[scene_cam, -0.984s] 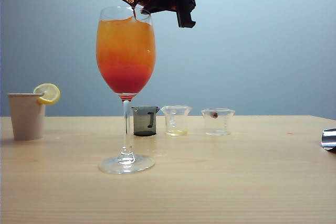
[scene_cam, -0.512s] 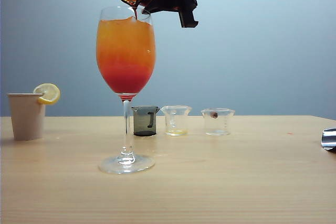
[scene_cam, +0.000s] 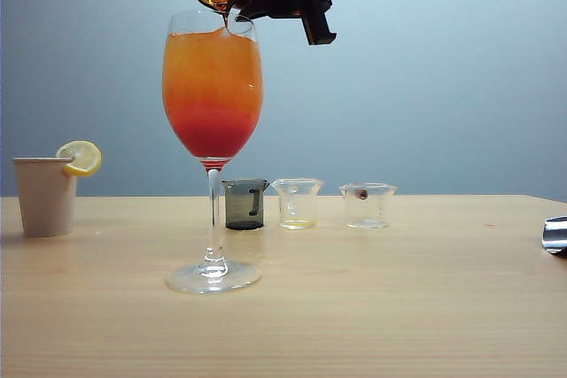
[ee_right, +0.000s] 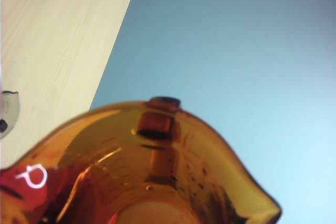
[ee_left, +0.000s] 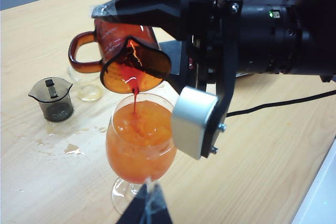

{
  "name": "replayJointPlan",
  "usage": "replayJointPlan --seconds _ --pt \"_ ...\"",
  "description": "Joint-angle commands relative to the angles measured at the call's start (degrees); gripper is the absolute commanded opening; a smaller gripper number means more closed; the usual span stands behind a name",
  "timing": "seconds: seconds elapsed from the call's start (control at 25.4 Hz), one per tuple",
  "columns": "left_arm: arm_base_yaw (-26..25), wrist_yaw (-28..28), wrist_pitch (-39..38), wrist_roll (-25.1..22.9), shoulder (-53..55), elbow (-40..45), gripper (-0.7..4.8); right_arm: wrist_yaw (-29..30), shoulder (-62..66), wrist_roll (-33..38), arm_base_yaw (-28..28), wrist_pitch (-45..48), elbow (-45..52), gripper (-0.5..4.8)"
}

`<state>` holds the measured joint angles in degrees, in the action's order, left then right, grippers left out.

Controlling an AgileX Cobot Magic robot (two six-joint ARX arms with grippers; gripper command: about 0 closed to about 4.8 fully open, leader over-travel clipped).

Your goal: Pick up the fourth measuring cup from the left, pour the grenadine inside into the goblet, and finally put the measuring cup back in its original place.

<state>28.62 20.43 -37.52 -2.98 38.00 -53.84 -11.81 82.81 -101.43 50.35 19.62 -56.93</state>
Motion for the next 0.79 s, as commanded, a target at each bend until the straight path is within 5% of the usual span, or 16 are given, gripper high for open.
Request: replayJointPlan --seconds 0.04,0.79 --pt "0.00 0.42 0.31 -0.02 -0.04 -0.33 -0.06 0.11 -0.42 -2.36 0.11 1.79 -0.44 0.20" --pt "0.00 0.42 0.33 -0.02 -0.04 -0.33 -0.06 0.17 -0.42 -8.00 0.17 3.85 -0.46 0.21"
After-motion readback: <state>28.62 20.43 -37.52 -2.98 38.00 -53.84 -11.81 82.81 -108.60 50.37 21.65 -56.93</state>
